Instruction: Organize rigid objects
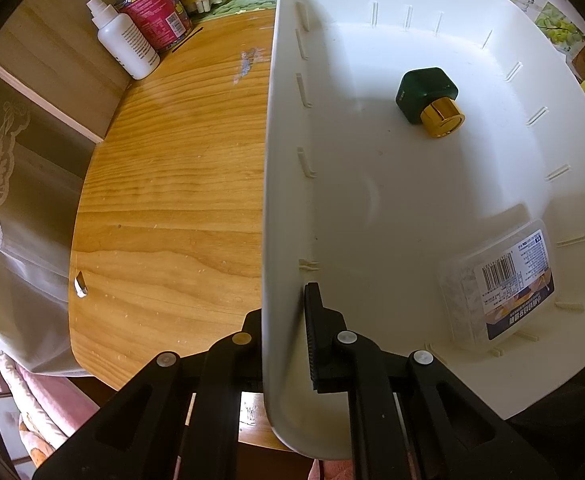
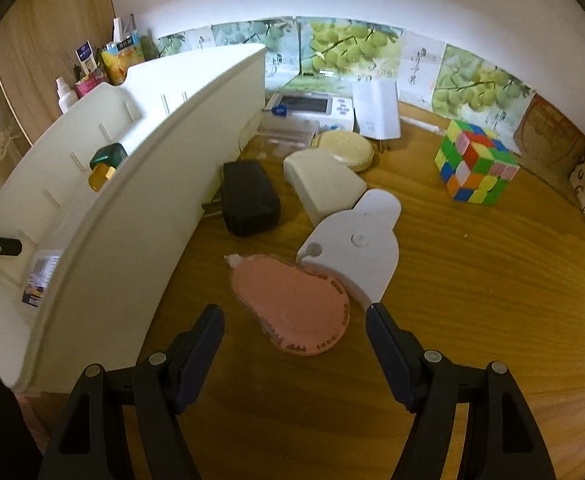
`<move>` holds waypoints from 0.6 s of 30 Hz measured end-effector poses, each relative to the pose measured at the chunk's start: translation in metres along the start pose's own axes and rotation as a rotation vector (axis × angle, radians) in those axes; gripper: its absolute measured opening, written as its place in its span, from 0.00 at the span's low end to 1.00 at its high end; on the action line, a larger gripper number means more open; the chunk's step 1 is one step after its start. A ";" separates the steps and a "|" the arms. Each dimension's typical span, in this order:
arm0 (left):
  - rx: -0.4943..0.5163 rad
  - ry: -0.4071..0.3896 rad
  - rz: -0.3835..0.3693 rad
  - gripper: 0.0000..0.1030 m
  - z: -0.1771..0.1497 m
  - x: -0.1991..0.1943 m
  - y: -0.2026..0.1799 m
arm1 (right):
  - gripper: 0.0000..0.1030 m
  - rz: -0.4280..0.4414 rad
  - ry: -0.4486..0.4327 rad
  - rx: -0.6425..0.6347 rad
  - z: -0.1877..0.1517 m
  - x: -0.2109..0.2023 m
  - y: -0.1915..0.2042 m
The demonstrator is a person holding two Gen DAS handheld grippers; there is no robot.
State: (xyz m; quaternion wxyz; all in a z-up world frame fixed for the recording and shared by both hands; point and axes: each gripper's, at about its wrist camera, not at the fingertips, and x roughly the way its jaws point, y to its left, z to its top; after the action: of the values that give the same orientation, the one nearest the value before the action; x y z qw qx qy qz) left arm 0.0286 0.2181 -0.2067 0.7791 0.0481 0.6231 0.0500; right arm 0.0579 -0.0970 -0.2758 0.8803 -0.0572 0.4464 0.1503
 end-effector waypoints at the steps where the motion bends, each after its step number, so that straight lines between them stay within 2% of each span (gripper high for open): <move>1: 0.000 0.000 0.000 0.11 0.000 0.000 0.000 | 0.72 0.001 0.004 0.000 0.000 0.002 0.000; 18: -0.017 0.006 0.012 0.12 0.001 0.001 -0.001 | 0.72 0.005 0.005 -0.020 0.006 0.017 0.006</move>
State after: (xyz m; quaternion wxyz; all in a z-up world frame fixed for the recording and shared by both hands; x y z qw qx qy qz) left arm 0.0296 0.2169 -0.2082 0.7772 0.0453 0.6247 0.0601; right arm 0.0706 -0.0862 -0.2857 0.8780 -0.0652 0.4475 0.1569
